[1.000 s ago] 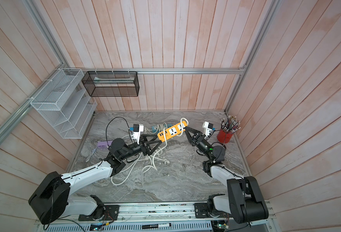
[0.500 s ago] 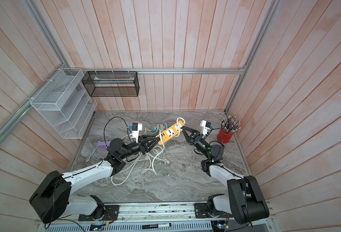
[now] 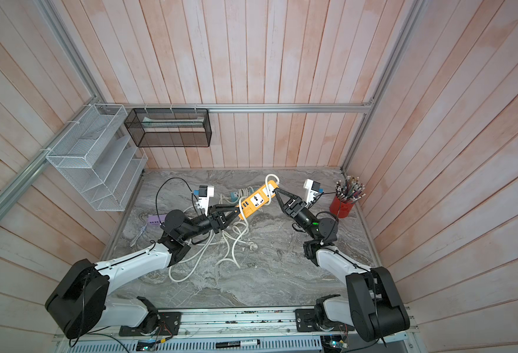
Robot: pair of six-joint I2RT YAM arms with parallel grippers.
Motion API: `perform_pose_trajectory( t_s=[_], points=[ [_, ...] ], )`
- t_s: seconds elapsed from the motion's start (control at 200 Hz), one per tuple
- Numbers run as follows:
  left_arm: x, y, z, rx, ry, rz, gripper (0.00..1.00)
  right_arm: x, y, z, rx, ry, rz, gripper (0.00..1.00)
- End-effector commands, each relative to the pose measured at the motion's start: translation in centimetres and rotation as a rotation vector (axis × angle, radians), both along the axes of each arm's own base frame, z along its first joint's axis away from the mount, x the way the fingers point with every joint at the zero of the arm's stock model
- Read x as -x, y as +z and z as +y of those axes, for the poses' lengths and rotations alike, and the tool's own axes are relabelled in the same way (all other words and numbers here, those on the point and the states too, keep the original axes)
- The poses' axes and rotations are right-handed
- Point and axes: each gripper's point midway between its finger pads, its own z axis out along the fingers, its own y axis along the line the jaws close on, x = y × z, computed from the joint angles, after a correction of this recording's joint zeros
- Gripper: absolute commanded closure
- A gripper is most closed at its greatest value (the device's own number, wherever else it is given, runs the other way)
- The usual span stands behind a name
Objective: Unwrap the cord wrapped around the power strip
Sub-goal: Pick up the power strip from the center of the board.
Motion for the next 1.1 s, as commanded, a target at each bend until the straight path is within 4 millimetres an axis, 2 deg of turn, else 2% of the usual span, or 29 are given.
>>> perform_pose_trajectory(
  t_s=[0.0,0.295,0.495,0.61,0.66,0.815,0.95,1.035,1.095],
  points=[
    [0.9,2.1,-0.4,0.019,-0.032,-0.125,1.00,1.2,0.2,1.8,0.024,0.100,0.008,1.00],
    [0.9,2.1,-0.1,0.016,-0.032,-0.130,1.00,1.3,0.2,1.9,0.062,0.086,-0.015,1.00],
    [1.0,2.1,-0.1,0.013,-0.036,-0.126,1.00,1.1,-0.2,2.4,0.083,0.096,-0.006,0.72],
    [1.0,2.1,-0.1,0.014,-0.034,-0.126,1.00,1.1,-0.5,2.7,0.094,0.101,-0.002,0.61],
    [1.0,2.2,-0.1,0.015,-0.034,-0.127,1.00,1.1,-0.7,2.7,0.098,0.098,0.000,0.58],
    [0.9,2.2,0.4,0.014,-0.024,-0.123,1.00,1.1,-1.1,2.8,0.120,0.099,0.007,0.57],
    [0.7,2.3,0.5,0.014,-0.031,-0.116,1.00,1.2,-1.3,2.8,0.120,0.097,0.007,0.39],
    [0.7,2.1,0.3,0.013,-0.041,-0.108,1.00,1.2,-1.1,2.9,0.112,0.108,0.000,0.38],
    [0.7,1.9,0.3,0.013,-0.044,-0.104,1.00,1.1,-1.0,3.1,0.106,0.113,-0.002,0.45]
  ],
)
